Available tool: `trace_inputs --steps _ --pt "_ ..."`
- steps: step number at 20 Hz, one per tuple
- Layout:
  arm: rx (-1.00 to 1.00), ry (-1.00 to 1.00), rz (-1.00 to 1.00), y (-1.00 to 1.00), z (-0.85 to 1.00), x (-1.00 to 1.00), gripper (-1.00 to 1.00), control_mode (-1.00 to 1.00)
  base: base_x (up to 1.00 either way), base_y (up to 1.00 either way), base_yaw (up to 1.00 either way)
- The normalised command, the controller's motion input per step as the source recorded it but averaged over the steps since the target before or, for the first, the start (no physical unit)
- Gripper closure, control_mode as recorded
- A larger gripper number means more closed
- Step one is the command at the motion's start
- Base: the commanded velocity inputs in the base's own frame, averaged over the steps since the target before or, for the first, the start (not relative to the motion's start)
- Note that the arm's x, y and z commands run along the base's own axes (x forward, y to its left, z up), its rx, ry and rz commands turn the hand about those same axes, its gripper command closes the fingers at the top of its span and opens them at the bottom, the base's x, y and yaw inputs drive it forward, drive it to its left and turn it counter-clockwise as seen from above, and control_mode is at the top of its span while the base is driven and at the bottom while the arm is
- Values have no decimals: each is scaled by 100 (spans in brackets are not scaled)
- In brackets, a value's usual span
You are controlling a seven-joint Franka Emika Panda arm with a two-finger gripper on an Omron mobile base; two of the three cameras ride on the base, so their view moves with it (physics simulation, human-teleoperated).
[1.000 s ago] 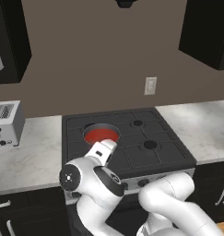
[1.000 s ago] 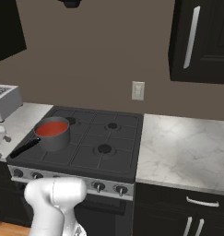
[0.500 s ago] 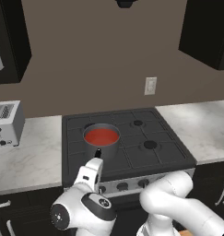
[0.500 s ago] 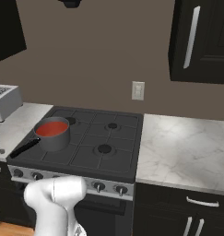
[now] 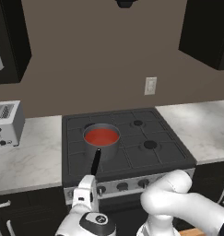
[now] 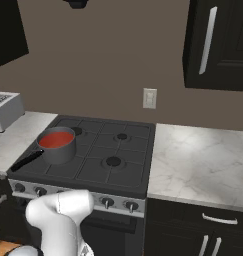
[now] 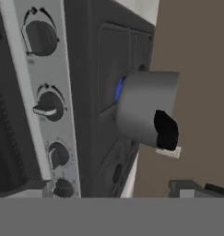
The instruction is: Wait until the marinara sauce is simmered to a deep red color and then turn off the stove.
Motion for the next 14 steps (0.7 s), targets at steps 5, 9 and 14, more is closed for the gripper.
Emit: trace_inputs --steps 5,9,14 --pt "-20 0 13 30 -52 -3 -100 -100 0 0 0" --pt "-16 0 12 28 -44 -3 -100 -100 0 0 0" --pt "-5 -1 9 20 -32 0 -100 -100 0 0 0"
